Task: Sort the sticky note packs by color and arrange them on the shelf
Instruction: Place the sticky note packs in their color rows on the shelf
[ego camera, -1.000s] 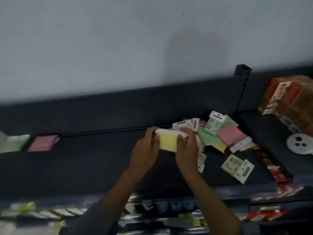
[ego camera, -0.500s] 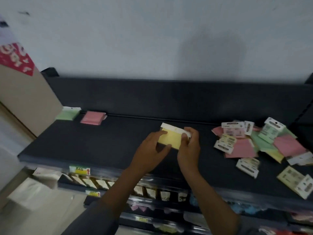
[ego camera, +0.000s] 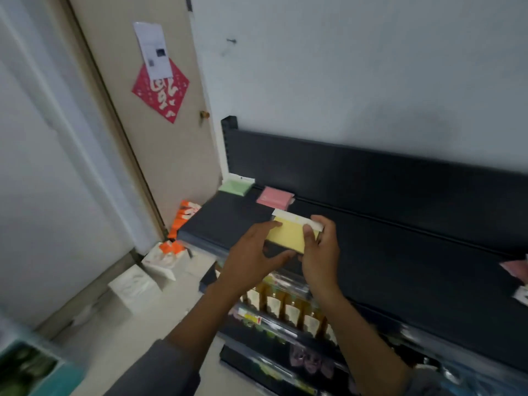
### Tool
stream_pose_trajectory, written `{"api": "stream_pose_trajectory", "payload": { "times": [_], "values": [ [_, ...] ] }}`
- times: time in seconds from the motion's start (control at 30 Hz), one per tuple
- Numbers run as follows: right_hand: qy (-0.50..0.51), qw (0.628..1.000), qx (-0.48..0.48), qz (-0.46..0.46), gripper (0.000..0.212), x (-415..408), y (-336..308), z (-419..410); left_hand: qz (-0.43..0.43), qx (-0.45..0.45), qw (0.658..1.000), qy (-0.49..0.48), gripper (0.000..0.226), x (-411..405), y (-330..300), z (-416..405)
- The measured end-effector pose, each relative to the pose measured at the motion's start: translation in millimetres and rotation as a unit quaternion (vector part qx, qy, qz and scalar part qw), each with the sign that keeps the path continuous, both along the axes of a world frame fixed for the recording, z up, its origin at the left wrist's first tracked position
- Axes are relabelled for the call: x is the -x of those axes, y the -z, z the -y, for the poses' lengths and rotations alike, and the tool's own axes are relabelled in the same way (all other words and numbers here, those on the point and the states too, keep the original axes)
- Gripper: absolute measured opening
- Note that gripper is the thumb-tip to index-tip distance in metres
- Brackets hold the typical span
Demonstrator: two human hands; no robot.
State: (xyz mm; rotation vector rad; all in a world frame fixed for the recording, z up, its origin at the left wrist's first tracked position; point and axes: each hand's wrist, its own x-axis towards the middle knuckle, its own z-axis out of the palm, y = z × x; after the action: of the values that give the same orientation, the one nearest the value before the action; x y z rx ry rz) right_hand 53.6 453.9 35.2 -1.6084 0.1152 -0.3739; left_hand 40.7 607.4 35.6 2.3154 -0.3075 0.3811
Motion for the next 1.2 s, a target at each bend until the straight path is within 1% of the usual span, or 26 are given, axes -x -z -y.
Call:
{"api": "stream_pose_trajectory", "payload": {
  "times": [0.13,0.27,0.47,0.63,0.77,0.87,0.97,1.03,1.13,1.2],
  "values": [
    [-0.054,0.998,0.006,-0.01,0.021,-0.8,5.5,-65.4,-0.008,-0.01,0.999,-0.048,0.062,10.4,3.5,-65.3],
    [-0.086,0.996,0.007,-0.019,0.029,-5.3,10.1,-105.3,-0.013,-0.005,0.996,-0.083,0.059,14.5,4.8,-105.5],
    [-0.11,0.993,0.006,-0.037,0.031,-28.6,21.1,-133.4,-0.024,0.004,0.993,-0.12,0.057,1.2,19.5,-125.0],
    [-0.119,0.991,-0.004,-0.056,0.033,-60.7,29.7,-140.0,-0.031,-0.018,0.991,-0.128,0.06,-26.3,20.3,-130.7],
    [-0.087,0.994,-0.043,-0.051,0.038,-90.5,33.3,-128.2,-0.043,-0.044,0.993,-0.096,0.061,-59.4,12.8,-121.3],
    [-0.046,0.997,-0.046,-0.048,0.038,-110.4,39.3,-109.1,-0.03,-0.071,0.994,-0.073,0.057,-87.5,10.7,-103.2],
    [0.01,0.999,-0.022,-0.038,0.036,-131.7,45.2,-79.1,-0.019,-0.078,0.996,-0.046,0.05,-115.8,15.3,-75.7],
    [0.039,0.999,-0.001,-0.036,0.039,-144.1,48.9,-55.1,-0.008,-0.089,0.996,-0.027,0.046,-134.4,22.5,-55.3],
    [0.073,0.994,0.029,-0.07,0.047,-155.9,57.0,-20.1,0.009,-0.11,0.994,0.001,0.041,-156.6,31.4,-23.6],
    [0.081,0.992,0.067,-0.076,0.05,-162.0,62.1,-1.1,0.025,-0.126,0.991,0.02,0.039,-168.2,35.2,-5.2]
  ]
}}
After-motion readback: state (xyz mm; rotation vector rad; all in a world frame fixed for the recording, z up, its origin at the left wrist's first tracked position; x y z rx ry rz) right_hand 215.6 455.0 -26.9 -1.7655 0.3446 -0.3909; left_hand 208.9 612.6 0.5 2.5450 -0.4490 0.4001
